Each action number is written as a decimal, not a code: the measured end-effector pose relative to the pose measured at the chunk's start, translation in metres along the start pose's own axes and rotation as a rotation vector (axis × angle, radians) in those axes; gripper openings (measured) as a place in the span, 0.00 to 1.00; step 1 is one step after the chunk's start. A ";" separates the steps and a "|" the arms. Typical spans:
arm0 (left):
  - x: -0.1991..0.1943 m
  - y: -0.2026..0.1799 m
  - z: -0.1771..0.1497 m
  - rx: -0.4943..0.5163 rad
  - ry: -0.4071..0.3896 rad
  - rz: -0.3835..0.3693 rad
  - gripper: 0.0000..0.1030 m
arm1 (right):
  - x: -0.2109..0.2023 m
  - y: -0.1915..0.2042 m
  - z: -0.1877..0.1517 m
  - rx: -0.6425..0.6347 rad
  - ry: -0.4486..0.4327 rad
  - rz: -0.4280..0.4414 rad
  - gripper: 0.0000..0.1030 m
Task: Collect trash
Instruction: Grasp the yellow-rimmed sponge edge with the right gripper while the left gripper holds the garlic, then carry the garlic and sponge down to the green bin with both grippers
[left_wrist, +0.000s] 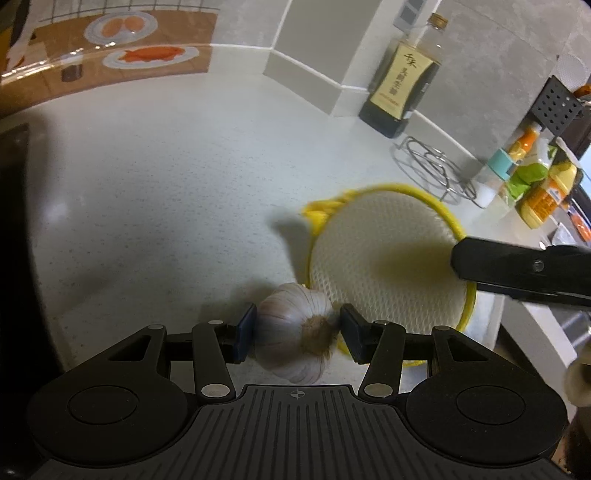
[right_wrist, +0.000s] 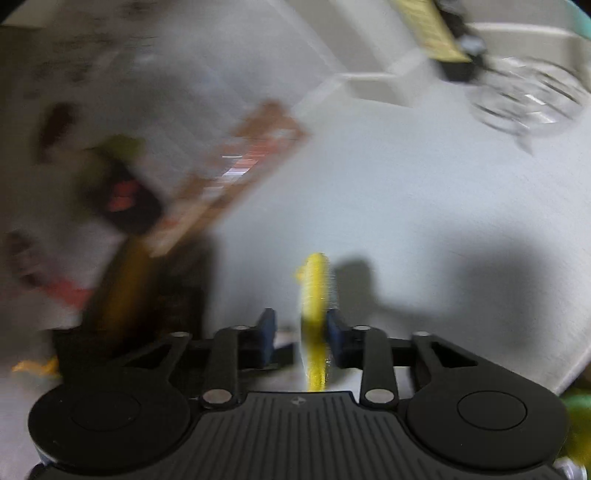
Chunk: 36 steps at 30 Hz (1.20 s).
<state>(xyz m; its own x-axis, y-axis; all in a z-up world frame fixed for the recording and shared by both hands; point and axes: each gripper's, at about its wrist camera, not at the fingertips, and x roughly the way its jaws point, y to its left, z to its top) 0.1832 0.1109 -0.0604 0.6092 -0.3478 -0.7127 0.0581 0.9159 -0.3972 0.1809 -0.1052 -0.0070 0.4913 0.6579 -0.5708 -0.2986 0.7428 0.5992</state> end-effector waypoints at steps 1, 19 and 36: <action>0.001 -0.002 0.000 0.006 0.002 -0.003 0.53 | -0.001 0.009 0.001 -0.040 0.008 0.004 0.24; -0.013 -0.003 -0.009 -0.016 0.057 -0.039 0.53 | 0.026 0.038 -0.018 -0.154 0.041 -0.256 0.15; -0.076 -0.010 -0.043 -0.013 0.072 -0.237 0.53 | -0.098 0.079 -0.114 0.027 -0.142 -0.317 0.14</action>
<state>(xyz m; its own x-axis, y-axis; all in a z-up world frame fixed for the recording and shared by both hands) 0.1026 0.1191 -0.0269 0.5219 -0.5660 -0.6382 0.1821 0.8048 -0.5649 0.0162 -0.0970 0.0327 0.6653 0.3698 -0.6486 -0.0918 0.9026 0.4205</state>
